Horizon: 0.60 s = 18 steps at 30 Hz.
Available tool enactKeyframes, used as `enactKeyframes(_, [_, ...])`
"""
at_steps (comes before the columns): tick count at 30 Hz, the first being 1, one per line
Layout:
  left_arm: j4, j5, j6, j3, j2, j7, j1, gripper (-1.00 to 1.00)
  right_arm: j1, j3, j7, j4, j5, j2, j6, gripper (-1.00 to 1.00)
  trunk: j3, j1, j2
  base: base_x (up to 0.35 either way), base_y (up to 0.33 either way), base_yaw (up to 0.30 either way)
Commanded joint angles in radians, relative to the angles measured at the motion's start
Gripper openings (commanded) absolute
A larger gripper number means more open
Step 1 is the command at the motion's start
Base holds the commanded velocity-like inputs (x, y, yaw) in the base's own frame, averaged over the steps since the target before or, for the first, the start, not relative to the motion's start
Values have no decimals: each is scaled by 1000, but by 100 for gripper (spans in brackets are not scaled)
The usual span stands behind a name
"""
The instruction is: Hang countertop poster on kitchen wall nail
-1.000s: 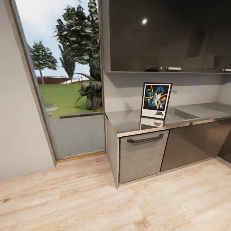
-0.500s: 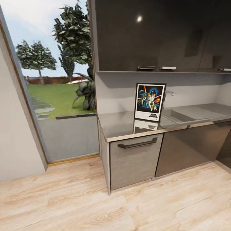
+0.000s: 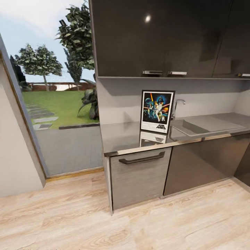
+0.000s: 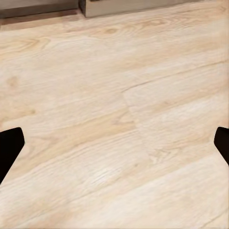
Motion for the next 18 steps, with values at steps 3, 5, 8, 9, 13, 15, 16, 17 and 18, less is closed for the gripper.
enactKeyframes(3, [-1, -1, -2, 0, -1, 0, 0, 100, -1, -2, 0, 1, 1, 0, -3, 100, -1, 0, 0, 18, -37, 201])
enactKeyframes(5, [-1, -1, -2, -1, -1, 0, 0, 100, -1, -2, 0, 1, 1, 0, -3, 100, -1, 0, 0, 8, -97, 189])
enactKeyframes(8, [-1, -1, -2, -3, -1, 0, 0, 100, -1, -2, 0, 1, 1, 0, -3, 100, -1, 0, 0, 5, -180, 113])
enactKeyframes(9, [-1, -1, -2, -3, -1, 0, 0, 100, -1, -2, 0, 1, 1, 0, -3, 100, -1, 0, 0, 2, -240, 57])
enactKeyframes(13, [-1, -1, -2, -4, -1, 0, 0, 100, -1, -2, 0, 1, 1, 0, -3, 100, -1, 0, 0, 1, -272, 27])
enactKeyframes(15, [-1, -1, -2, -4, -1, 0, 0, 100, -1, -2, 0, 1, 1, 0, -3, 100, -1, 0, 0, 1, -286, 13])
enactKeyframes(16, [-1, -1, -1, -4, -1, 0, 0, 100, -1, -2, 0, 1, 1, 0, -3, 100, -1, 0, 0, 5, -290, 10])
enactKeyframes(17, [-1, -1, -2, -4, -1, 0, 0, 100, -1, -2, 0, 1, 1, 0, -3, 100, -1, 0, 0, 14, -292, 8])
enactKeyframes(18, [-1, -1, -1, -4, -1, 0, 0, 100, -1, -2, 0, 1, 1, 0, -3, 100, -1, 0, 0, 39, -295, 5])
